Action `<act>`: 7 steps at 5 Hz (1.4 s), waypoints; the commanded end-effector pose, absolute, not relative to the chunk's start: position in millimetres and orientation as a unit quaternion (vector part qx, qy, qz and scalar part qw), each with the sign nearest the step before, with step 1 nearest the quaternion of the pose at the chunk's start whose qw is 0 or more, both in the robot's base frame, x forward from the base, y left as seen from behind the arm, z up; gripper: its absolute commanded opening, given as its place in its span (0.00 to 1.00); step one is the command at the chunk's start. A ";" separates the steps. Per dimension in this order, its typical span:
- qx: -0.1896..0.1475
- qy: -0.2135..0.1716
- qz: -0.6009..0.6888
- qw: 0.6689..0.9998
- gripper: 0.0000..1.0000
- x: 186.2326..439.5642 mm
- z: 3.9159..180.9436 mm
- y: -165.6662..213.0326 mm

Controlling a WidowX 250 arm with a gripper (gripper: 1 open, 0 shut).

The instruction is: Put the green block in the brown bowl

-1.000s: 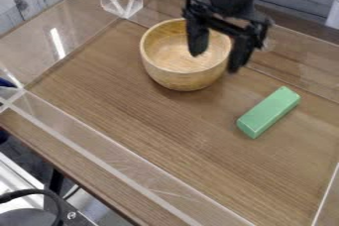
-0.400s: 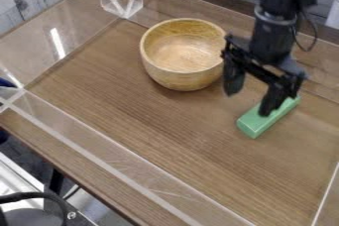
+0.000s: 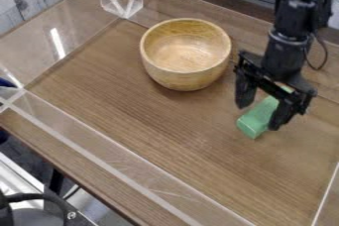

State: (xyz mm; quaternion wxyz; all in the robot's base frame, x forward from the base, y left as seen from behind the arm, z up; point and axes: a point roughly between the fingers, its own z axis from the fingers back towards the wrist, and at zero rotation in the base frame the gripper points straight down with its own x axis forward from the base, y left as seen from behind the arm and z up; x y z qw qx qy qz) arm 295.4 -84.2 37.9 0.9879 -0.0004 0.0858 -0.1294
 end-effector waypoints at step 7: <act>-0.025 0.060 -0.155 0.986 0.00 318.2 18.2 -88.4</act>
